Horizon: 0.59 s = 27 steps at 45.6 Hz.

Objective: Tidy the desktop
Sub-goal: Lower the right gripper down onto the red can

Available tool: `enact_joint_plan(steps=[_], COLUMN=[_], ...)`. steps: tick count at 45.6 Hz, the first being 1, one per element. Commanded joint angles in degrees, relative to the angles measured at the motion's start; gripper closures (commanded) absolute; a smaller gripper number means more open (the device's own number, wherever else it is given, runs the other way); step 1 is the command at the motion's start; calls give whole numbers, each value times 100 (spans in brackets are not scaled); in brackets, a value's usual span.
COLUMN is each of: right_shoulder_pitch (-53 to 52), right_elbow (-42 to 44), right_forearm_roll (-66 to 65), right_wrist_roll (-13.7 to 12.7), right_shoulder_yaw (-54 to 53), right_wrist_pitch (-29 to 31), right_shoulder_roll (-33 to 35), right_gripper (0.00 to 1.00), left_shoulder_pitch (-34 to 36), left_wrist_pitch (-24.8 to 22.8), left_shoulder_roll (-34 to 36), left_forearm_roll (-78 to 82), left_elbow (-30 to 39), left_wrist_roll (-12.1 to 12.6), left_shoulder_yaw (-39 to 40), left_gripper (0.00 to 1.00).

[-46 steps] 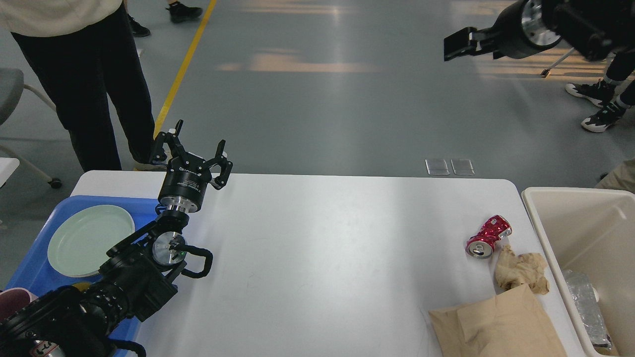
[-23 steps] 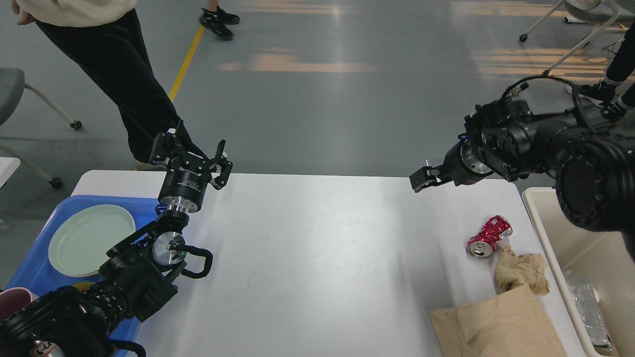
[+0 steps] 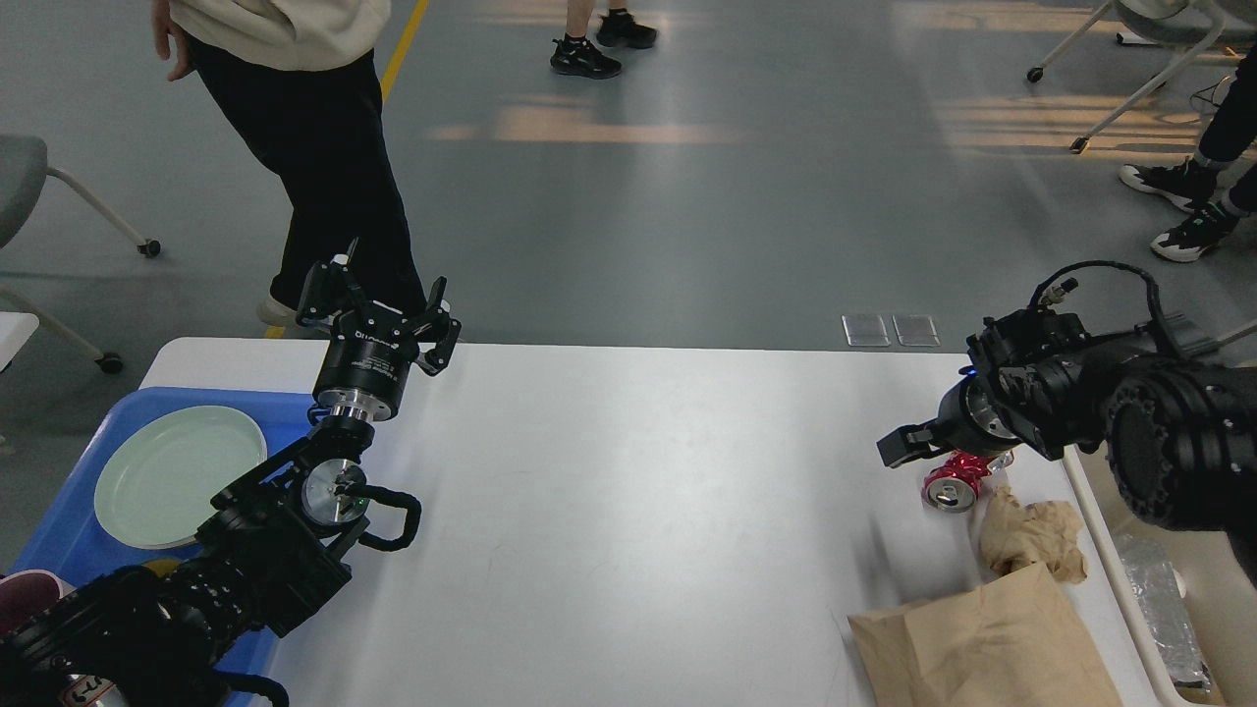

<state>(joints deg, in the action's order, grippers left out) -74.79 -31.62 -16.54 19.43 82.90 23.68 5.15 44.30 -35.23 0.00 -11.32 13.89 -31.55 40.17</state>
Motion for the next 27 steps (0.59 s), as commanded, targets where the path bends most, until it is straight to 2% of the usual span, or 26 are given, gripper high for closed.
enact_joint_plan(steps=[1, 13, 27], right_shoulder_pitch=[193, 342, 500], right_elbow=[60, 51, 25], right_forearm_roll=[2, 308, 1978], right_wrist_roll=[-1, -45, -45], right_shoulder_yaw=[156, 51, 16], right_wrist_pitch=[-180, -215, -206], right_shoulder_roll=[145, 408, 470], right_gripper=[0, 2, 5], left_shoulder_pitch=[0, 0, 0], left_wrist_pitch=[-2, -2, 7], left_shoulder_roll=[0, 0, 0], left_forearm_roll=[-2, -2, -2], left_elbow=[0, 0, 0], left_wrist_roll=[0, 0, 0], left_shoulder_yaw=[0, 0, 0], left_gripper=[4, 4, 4])
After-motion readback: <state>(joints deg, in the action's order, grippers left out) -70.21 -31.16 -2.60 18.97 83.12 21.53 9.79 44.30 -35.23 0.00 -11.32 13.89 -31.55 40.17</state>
